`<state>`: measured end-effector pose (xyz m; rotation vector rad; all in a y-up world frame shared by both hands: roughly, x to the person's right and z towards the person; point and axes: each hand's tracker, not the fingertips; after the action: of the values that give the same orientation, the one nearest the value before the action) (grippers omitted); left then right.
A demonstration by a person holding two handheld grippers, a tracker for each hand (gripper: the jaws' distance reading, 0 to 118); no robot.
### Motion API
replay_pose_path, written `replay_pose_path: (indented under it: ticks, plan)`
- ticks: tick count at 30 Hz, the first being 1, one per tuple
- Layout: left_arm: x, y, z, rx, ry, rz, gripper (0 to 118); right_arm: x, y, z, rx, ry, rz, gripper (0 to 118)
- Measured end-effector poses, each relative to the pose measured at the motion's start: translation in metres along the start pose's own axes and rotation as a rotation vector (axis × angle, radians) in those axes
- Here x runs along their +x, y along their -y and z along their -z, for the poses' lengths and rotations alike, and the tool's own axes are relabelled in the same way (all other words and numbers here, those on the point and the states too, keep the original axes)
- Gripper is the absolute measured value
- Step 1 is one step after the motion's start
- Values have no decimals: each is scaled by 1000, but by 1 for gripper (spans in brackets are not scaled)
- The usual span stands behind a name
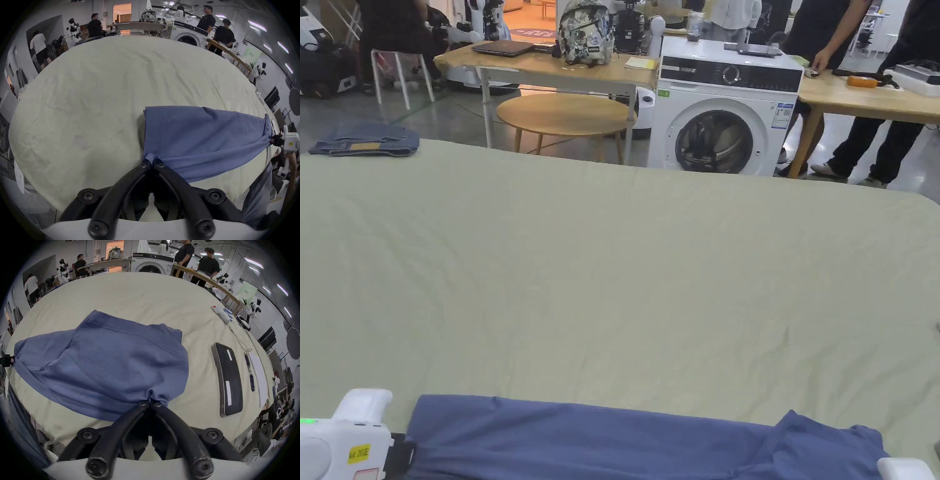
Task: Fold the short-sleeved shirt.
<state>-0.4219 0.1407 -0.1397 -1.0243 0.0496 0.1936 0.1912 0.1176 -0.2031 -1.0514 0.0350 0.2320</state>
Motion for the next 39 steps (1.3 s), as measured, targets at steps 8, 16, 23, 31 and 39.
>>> replay_pose_path:
  ticks: [8,16,23,31,39]
  plan:
    - [21,-23,-36,210,60,-63,44,-9,-31,-64,145,106,72,73]
    - [71,-38,-56,548,-9,39,44,-55,-53,-83,573,-4,150,72]
    - [110,-44,-83,881,-139,71,23,-114,-67,-102,884,-27,161,41]
    - [119,-51,-95,951,-154,93,0,-141,-90,-110,947,-33,204,0]
    - [59,-59,-77,693,-61,15,0,-143,-99,-101,898,-60,209,0]
